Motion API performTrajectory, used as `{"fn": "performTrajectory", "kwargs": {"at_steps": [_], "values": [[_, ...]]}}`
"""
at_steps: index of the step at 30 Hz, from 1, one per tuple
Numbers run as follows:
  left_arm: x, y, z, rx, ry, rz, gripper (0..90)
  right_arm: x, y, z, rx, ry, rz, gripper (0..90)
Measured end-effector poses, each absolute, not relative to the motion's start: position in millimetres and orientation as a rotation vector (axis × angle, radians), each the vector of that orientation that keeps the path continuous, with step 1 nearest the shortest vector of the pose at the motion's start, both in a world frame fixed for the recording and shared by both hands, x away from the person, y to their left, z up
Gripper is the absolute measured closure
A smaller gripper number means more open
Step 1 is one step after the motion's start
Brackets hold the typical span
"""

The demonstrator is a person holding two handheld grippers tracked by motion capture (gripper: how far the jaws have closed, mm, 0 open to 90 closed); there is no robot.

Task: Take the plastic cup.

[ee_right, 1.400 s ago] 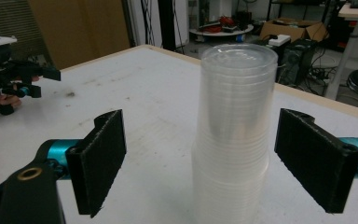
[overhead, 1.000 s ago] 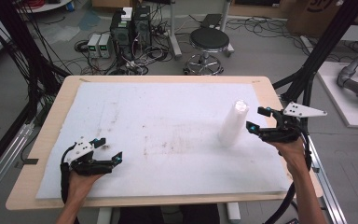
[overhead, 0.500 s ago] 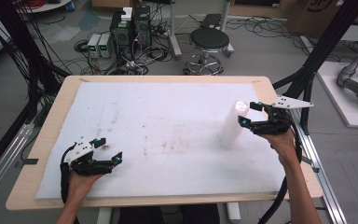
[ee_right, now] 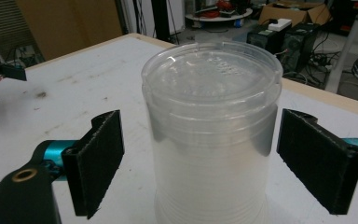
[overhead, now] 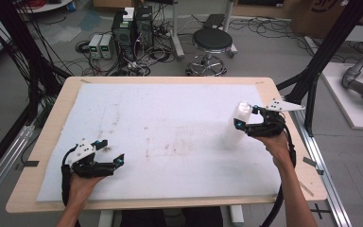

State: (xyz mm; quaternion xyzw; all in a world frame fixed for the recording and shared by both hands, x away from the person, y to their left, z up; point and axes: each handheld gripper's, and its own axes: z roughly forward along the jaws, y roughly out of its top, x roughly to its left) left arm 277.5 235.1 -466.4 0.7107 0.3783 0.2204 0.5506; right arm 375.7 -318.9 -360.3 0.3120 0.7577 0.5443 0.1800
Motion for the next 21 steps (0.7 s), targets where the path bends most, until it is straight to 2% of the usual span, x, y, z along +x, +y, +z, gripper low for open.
{"fn": "performTrajectory", "kwargs": {"at_steps": [6,10,21], "values": [[277.4,235.1,-466.4,1.678,0.894,0.521,9.9,378.0,-314.3,-365.2,0.89,2.123,1.529,15.7],[277.4,235.1,-466.4,1.681,0.893,0.521,9.9,377.7,-314.0,-365.6,0.874,2.102,1.534,23.5],[277.7,235.0,-466.4,1.684,0.895,0.515,9.9,376.9,-315.1,-366.6,0.888,2.096,1.534,29.0]]}}
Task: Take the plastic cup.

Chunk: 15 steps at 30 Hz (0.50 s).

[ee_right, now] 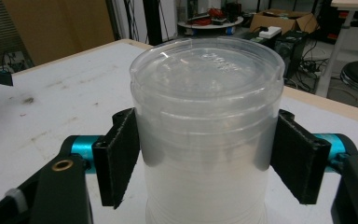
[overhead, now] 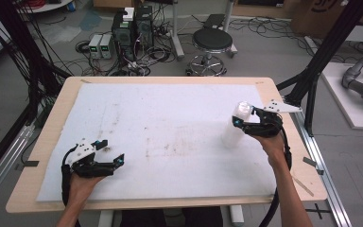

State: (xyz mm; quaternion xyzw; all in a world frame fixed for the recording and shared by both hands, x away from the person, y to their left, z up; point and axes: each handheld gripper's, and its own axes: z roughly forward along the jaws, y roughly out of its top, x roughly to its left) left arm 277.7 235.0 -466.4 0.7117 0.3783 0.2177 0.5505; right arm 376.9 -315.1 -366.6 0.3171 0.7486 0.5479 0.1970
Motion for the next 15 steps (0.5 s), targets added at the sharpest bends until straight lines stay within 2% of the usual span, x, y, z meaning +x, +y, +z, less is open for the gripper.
{"fn": "performTrajectory", "kwargs": {"at_steps": [4,15], "values": [[277.6,235.1,-466.4,1.684,0.892,0.521,9.9,376.0,-315.4,-366.4,0.886,2.084,1.529,32.8],[277.6,234.8,-466.3,1.686,0.895,0.517,9.9,375.5,-315.7,-366.4,0.883,2.072,1.53,34.7]]}}
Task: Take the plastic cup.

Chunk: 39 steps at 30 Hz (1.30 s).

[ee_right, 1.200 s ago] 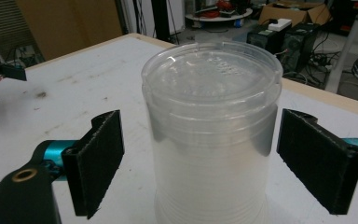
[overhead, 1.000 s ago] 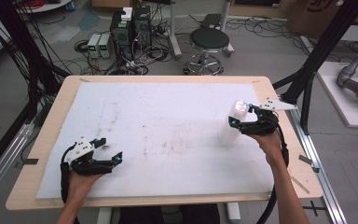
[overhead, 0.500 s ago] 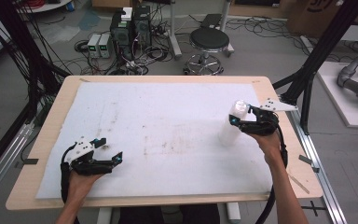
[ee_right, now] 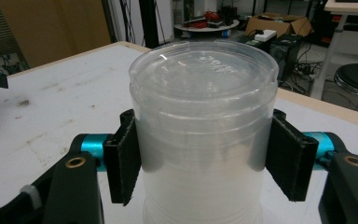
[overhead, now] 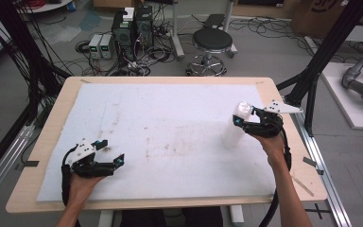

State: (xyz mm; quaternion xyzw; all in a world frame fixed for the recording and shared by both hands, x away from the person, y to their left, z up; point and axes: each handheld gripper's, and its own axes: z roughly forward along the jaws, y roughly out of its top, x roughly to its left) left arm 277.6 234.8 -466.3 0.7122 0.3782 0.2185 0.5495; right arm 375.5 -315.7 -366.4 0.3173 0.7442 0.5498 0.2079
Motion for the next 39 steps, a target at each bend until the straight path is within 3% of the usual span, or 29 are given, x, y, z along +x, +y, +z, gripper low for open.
{"fn": "performTrajectory", "kwargs": {"at_steps": [15,39], "values": [[278,235,-466,1.688,0.898,0.514,9.9,374,-313,-359,0.886,2.05,1.54,35.0],[278,234,-466,1.693,0.895,0.513,9.9,371,-309,-245,0.827,2.032,1.532,35.8]]}}
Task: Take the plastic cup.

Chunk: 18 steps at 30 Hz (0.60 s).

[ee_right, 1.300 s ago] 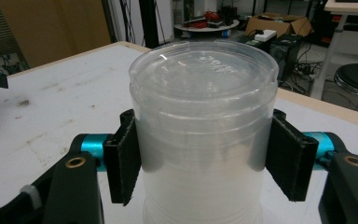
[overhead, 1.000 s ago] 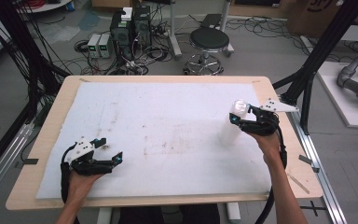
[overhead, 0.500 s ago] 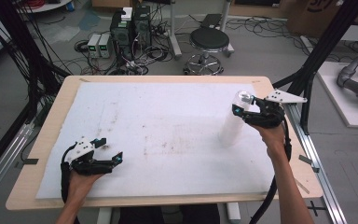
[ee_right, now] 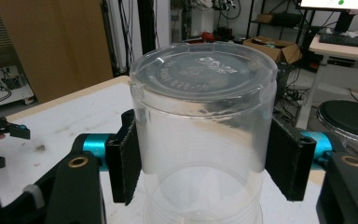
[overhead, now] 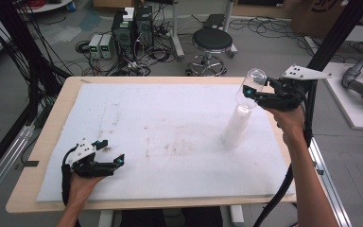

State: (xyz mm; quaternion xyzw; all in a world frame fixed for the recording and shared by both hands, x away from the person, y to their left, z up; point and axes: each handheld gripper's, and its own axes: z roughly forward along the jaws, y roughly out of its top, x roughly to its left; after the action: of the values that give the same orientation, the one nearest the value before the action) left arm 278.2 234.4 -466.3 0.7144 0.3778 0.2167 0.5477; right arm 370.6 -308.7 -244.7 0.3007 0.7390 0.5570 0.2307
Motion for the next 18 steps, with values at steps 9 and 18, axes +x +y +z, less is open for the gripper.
{"fn": "performTrajectory", "kwargs": {"at_steps": [9,18], "values": [[279,234,-466,1.695,0.895,0.51,9.9,354,-301,-243,0.779,2.078,1.576,35.8],[279,235,-466,1.692,0.897,0.507,9.9,329,-282,-272,0.706,2.125,1.626,35.8]]}}
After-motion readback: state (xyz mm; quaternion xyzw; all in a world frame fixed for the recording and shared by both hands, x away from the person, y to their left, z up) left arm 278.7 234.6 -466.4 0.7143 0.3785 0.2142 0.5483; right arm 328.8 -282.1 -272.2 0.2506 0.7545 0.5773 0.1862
